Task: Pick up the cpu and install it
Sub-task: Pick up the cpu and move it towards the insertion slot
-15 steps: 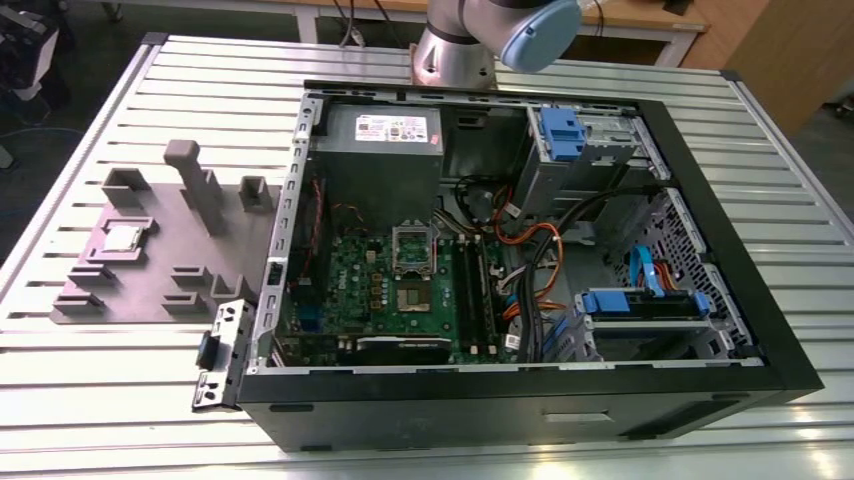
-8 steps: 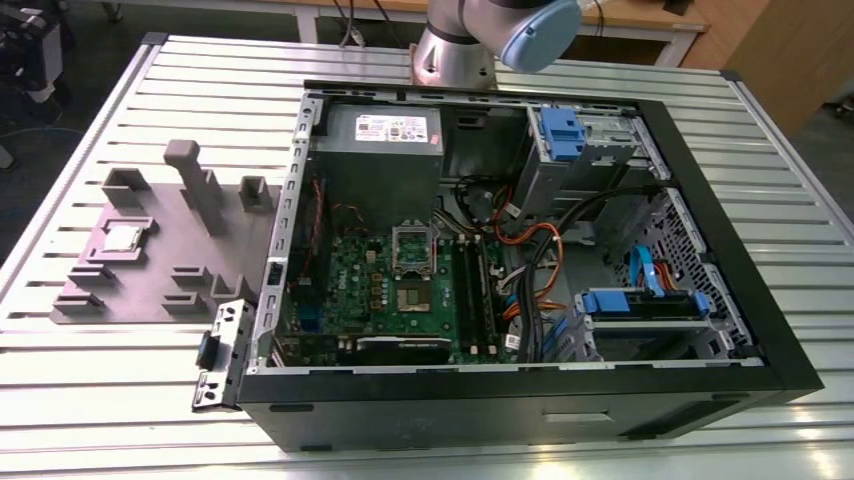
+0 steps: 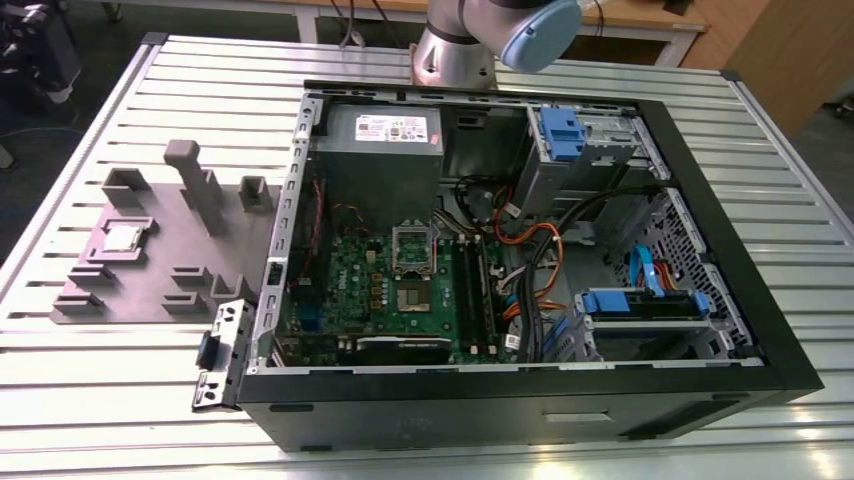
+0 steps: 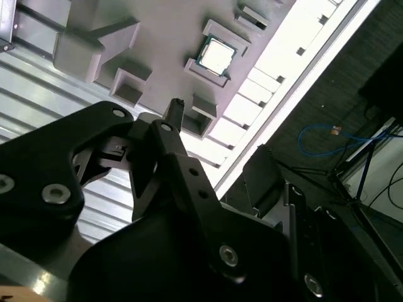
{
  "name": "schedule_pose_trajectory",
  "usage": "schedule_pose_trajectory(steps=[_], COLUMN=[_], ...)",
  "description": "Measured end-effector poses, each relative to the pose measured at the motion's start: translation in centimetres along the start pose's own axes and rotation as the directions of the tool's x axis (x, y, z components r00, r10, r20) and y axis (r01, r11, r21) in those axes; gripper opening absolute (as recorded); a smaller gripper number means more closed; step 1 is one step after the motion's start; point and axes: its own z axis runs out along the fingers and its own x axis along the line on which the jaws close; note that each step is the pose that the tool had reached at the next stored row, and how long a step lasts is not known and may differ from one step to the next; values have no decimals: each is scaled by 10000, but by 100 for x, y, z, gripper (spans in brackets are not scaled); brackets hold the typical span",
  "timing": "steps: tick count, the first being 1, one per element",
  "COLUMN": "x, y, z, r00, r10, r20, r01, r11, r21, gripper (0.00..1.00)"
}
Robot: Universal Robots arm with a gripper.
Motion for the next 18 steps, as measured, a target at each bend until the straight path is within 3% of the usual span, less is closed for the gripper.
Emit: schedule_pose_trajectory(steps=[5, 11, 14, 18], x=[0, 1, 2, 3], y=[-13, -23, -38, -49], z=[53, 125, 177, 249], r00=[10000, 9997, 9996, 9988], r10=[-21, -10, -26, -378], r20=[-10, -262, -271, -295], r01=[21, 10, 26, 377], r11=[10000, 10000, 10000, 9993], r21=[-14, -16, -15, -20], gripper=[65, 65, 65, 65])
